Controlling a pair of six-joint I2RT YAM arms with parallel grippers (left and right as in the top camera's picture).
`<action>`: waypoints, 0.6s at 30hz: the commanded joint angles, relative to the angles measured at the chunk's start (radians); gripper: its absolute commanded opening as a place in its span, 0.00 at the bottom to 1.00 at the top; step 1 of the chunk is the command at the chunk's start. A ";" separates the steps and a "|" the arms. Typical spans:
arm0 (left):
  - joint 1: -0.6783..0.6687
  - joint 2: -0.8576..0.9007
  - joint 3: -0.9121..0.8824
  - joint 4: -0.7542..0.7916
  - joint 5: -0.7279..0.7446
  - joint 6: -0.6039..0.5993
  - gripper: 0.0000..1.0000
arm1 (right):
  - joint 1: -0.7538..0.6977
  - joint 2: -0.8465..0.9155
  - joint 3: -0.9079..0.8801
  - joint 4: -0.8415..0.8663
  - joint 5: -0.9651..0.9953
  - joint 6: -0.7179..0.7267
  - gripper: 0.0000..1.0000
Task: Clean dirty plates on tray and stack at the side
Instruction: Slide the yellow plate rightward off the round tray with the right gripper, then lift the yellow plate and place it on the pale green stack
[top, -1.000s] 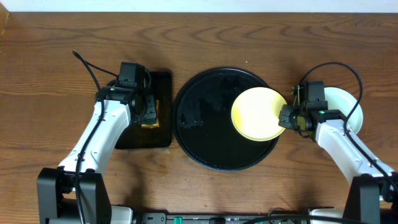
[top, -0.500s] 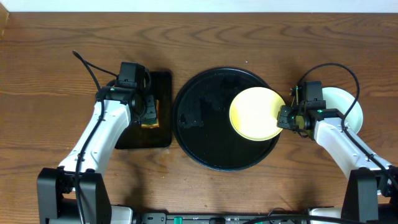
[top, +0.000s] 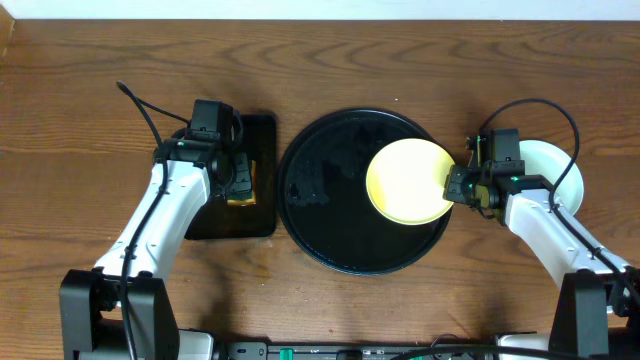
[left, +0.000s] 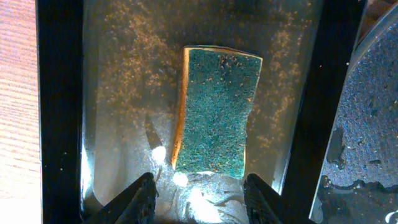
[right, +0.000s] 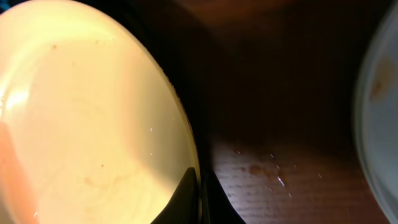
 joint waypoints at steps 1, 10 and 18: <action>-0.001 0.002 0.007 -0.001 -0.002 0.001 0.48 | -0.002 -0.090 0.009 0.014 -0.056 -0.079 0.01; -0.001 0.002 0.007 0.007 -0.002 0.001 0.48 | 0.061 -0.277 0.011 0.017 0.027 -0.231 0.01; -0.001 0.002 0.007 0.007 -0.002 0.001 0.47 | 0.201 -0.337 0.011 0.070 0.431 -0.320 0.01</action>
